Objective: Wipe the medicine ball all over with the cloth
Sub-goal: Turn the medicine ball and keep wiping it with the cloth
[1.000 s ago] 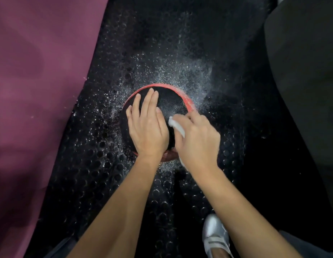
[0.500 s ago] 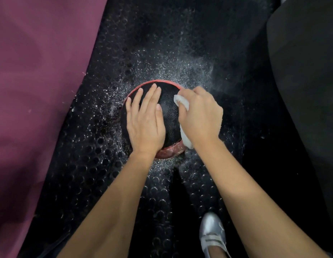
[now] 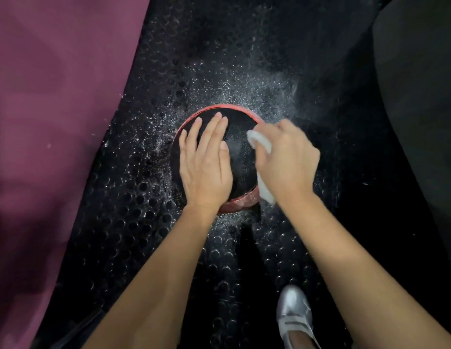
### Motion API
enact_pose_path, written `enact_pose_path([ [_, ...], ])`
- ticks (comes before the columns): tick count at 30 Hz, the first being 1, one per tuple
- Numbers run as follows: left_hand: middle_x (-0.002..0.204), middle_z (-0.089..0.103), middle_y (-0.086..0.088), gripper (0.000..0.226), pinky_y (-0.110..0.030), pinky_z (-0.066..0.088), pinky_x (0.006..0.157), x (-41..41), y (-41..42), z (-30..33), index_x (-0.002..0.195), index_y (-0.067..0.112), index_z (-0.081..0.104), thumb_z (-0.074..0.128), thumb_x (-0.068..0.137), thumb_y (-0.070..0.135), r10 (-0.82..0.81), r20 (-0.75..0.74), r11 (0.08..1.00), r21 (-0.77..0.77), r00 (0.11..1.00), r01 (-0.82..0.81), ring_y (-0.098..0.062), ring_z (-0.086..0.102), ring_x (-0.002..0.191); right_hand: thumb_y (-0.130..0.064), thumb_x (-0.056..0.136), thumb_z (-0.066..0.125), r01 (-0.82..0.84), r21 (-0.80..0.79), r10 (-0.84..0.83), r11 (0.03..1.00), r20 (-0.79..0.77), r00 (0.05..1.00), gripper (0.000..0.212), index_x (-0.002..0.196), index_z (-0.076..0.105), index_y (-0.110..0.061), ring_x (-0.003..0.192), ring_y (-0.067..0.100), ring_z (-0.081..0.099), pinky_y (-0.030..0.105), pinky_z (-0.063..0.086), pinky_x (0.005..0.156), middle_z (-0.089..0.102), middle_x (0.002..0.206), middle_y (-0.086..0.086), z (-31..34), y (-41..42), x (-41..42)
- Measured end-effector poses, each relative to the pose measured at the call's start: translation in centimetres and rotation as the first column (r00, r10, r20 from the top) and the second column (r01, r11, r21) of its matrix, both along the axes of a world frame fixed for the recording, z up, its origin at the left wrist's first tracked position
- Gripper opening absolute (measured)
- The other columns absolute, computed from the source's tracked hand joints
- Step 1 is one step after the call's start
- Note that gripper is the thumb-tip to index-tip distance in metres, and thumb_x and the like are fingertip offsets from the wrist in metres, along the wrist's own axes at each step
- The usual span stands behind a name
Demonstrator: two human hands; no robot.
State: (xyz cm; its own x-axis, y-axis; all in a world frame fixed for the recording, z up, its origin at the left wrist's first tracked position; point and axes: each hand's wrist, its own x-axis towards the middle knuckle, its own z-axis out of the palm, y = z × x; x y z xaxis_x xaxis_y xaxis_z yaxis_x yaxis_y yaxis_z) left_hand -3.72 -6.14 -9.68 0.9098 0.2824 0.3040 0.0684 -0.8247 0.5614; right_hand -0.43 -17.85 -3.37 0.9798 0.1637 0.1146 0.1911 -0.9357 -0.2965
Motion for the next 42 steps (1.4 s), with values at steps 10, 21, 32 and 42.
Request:
enact_pose_path([
  [10,0.145,0.049,0.001,0.047,-0.040,0.015,0.118,-0.5,-0.3,-0.3,0.138,0.012,0.052,0.029,0.098,0.020,-0.002,0.002,1.000,0.024,1.000,0.001,-0.025,0.035,0.139,-0.023,0.090,0.052,0.040,0.003,-0.040,0.999,-0.007,0.999,0.020,0.099,0.069,-0.027,0.086,0.027,0.059,0.028,0.030,0.060,0.060,0.094,0.003,0.1,-0.2,0.4],
  [21,0.151,0.041,-0.008,0.050,-0.036,0.016,0.119,0.1,-0.9,-0.1,0.141,0.005,0.047,0.023,0.100,0.022,0.109,0.019,0.980,-0.171,0.994,-0.104,-0.022,0.034,0.141,-0.025,0.082,0.059,-0.053,0.122,0.045,0.991,0.065,0.997,0.014,0.089,0.070,-0.027,0.069,0.024,0.059,0.023,0.028,0.054,0.060,0.079,-0.001,-0.4,0.6,-1.2],
  [32,0.146,0.049,-0.001,0.049,-0.044,0.022,0.116,-0.6,-1.5,-0.8,0.140,0.010,0.050,0.026,0.099,0.022,0.171,0.020,0.979,-0.115,0.985,-0.167,-0.023,0.035,0.140,-0.026,0.086,0.050,-0.123,-0.108,0.127,0.987,0.034,0.991,0.019,0.083,0.069,-0.024,0.070,0.024,0.057,0.028,0.032,0.053,0.058,0.080,0.002,0.3,1.3,-2.1],
  [42,0.145,0.049,-0.001,0.048,-0.042,0.021,0.115,0.0,-3.1,-0.3,0.139,0.010,0.051,0.026,0.099,0.021,0.128,0.004,0.991,-0.031,0.992,-0.128,-0.024,0.037,0.139,-0.031,0.089,0.045,-0.095,-0.109,0.098,0.989,0.020,0.995,0.026,0.087,0.070,-0.024,0.071,0.023,0.057,0.026,0.028,0.053,0.058,0.082,0.002,0.6,0.4,-1.1],
])
